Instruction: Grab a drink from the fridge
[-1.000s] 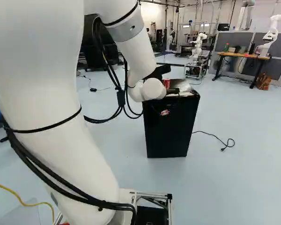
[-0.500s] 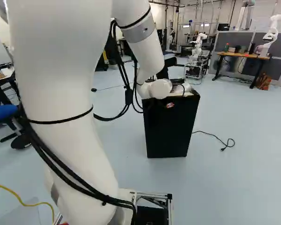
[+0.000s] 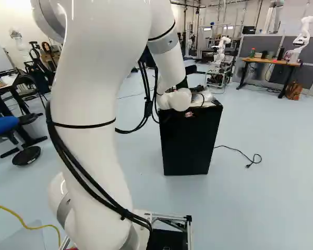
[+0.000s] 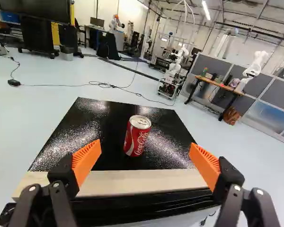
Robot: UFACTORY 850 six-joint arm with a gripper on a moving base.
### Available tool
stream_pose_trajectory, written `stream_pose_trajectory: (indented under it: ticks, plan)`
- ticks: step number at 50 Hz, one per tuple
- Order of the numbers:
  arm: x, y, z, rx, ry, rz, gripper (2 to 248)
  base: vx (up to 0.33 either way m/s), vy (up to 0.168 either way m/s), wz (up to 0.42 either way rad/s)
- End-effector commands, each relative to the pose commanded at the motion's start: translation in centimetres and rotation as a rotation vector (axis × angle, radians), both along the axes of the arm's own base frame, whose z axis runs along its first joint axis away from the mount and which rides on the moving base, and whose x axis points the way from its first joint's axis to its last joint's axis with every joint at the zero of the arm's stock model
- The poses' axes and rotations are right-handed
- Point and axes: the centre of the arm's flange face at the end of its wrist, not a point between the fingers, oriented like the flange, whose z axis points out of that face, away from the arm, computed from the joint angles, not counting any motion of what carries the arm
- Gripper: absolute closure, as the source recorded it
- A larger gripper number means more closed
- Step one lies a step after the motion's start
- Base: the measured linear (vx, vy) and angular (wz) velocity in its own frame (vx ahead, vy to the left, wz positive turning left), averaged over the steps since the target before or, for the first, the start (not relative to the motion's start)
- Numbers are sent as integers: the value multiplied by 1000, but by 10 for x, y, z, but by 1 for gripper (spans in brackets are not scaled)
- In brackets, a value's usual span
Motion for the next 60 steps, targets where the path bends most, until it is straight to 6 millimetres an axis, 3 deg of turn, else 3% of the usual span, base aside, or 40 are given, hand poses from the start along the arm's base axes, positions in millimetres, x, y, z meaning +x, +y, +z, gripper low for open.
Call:
stream_pose_trajectory:
  ticks: [26, 60]
  plan:
    - [16, -6, -27, 78, -16, -100, 3, 0, 0, 0]
    - [76, 7, -56, 119, -65, -113, 3, 0, 0, 0]
